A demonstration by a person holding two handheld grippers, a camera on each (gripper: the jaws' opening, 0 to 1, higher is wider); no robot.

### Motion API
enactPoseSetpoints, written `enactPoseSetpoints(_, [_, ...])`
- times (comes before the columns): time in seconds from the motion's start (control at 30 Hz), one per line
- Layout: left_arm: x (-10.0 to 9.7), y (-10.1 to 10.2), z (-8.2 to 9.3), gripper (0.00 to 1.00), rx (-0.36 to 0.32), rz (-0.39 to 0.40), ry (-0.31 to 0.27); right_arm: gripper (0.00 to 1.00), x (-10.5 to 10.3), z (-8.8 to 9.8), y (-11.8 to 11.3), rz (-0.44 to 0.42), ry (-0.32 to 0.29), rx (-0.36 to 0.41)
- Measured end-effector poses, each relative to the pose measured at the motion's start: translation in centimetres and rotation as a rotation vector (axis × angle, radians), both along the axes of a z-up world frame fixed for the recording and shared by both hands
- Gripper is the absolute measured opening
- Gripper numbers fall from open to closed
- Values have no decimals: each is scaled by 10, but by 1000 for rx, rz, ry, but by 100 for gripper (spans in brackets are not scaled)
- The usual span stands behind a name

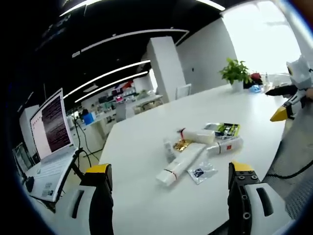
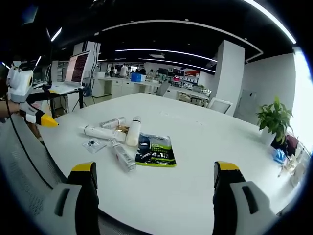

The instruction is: Arrange the skincare products in the storage area until every visible bottle or jar stands upright without overlapping.

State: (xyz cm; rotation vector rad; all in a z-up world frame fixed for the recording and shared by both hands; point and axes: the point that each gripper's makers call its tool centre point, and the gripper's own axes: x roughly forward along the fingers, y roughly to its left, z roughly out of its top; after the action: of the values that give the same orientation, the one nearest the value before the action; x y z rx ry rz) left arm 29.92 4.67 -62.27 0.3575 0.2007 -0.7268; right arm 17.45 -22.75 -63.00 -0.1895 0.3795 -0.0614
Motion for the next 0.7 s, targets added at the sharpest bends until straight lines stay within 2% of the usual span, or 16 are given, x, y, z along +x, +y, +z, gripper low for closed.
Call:
enactPoseSetpoints(0.13, [2, -3, -5, 97, 13, -10, 52, 99, 1, -8, 3, 22, 56, 15])
enactPoseSetpoints(0.2, [2, -5, -6, 97, 37, -23, 52, 99, 2, -9, 3, 31, 86, 15])
enactPoseSetpoints(0.37, [6, -20, -7, 97, 72, -68, 69, 99, 15, -8, 0, 51, 114, 62])
enactPoseSetpoints(0.43, [8, -30, -7, 97, 68, -93, 78, 99, 25, -5, -3, 69, 116, 51])
enactPoseSetpoints(0.53, [9, -44, -6, 94, 41, -130, 92, 99, 43, -3, 0, 104, 114, 93])
enactPoseSetpoints(0.6, [12, -51, -6, 92, 26, -142, 95, 99, 55, -6, 5, 138, 147, 110])
enactPoseSetpoints(0.7, [17, -54, -14, 82, 23, -135, 144, 99, 74, -5, 11, 188, 167, 74])
